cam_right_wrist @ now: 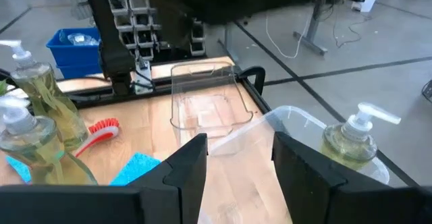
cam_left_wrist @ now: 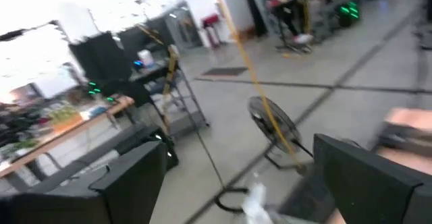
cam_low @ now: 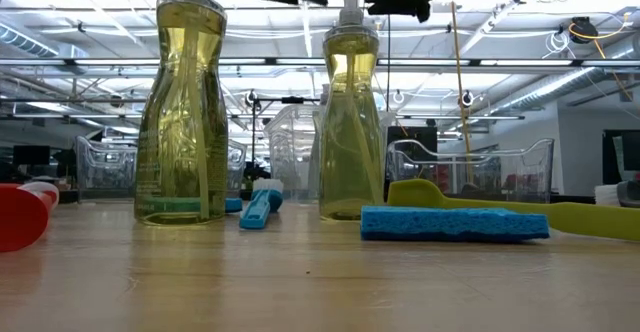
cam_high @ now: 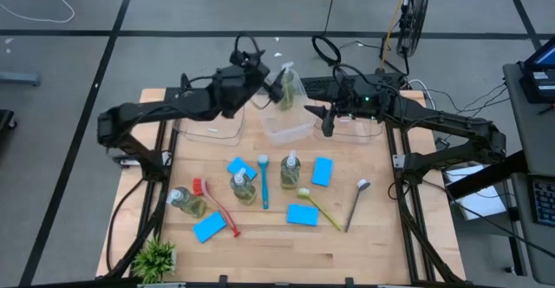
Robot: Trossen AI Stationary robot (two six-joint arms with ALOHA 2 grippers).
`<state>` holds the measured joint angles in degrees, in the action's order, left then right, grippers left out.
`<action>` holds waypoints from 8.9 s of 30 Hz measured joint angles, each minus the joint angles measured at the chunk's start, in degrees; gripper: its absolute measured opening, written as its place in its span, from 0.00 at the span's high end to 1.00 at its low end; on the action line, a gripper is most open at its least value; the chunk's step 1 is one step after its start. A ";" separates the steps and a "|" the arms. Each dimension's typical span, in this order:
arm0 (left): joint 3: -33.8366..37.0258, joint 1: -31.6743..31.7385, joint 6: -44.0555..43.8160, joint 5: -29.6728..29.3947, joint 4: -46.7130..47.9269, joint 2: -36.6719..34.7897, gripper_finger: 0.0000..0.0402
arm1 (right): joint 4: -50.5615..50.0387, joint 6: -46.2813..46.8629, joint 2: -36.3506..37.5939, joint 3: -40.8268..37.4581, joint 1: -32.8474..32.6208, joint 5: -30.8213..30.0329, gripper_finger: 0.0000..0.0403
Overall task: Pick & Place Kitchen Sink Supplies
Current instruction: Put the yellow soap dispenser into the white bin
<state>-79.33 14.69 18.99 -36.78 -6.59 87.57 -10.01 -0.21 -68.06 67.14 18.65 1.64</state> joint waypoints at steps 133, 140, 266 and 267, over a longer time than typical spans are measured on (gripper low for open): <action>0.04 -11.62 -32.48 38.26 21.30 -0.90 0.17 | 22.48 4.49 6.31 -12.45 -14.86 -1.63 0.75; 0.02 -11.14 -33.18 39.53 19.09 0.80 0.17 | 22.55 5.57 6.31 -12.45 -14.88 -1.41 0.75; 0.00 7.40 -27.09 -7.38 -1.79 16.53 0.45 | 1.98 11.34 13.32 -12.47 -14.88 1.13 0.48; 0.00 7.42 -27.08 -7.38 -1.78 16.53 0.45 | 1.98 11.41 13.32 -12.47 -14.88 1.13 0.48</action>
<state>-79.33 22.11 -8.10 -44.16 -8.37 104.09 -8.03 11.20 -54.74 54.68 3.77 2.78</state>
